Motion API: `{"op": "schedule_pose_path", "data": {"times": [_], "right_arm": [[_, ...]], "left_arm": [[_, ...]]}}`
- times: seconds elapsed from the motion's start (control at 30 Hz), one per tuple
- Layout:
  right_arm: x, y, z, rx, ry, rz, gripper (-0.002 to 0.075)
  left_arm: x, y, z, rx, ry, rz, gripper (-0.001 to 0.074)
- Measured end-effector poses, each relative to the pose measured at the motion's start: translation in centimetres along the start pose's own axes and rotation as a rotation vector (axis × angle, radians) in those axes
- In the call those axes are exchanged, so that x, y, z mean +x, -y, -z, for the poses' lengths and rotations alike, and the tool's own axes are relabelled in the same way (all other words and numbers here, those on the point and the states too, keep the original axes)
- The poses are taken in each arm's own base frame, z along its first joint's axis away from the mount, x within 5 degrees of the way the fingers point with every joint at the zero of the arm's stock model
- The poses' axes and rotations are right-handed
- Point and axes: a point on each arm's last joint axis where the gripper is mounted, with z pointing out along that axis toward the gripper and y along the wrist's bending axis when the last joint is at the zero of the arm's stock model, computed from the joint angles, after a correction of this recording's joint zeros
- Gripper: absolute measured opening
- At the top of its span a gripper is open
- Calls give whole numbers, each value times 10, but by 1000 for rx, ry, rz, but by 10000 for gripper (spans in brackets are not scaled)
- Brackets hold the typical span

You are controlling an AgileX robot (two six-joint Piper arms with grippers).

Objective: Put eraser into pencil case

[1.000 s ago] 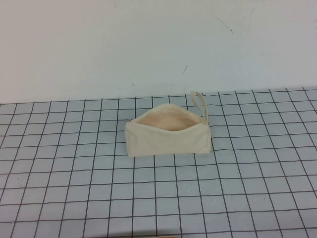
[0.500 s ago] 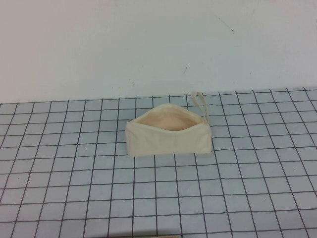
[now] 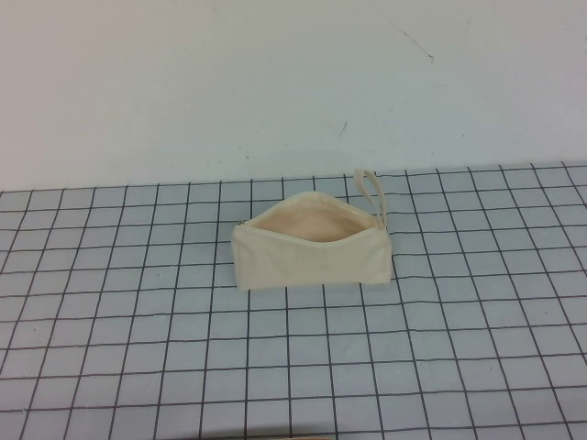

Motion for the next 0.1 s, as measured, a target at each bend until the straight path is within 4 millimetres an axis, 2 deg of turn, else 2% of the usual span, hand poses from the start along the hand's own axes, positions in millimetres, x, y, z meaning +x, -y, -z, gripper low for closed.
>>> {"op": "schedule_pose_path", "data": {"times": [0.1], "right_arm": [[0, 0, 0, 0, 0, 0, -1]], "left_arm": [[0, 0, 0, 0, 0, 0, -1]]}}
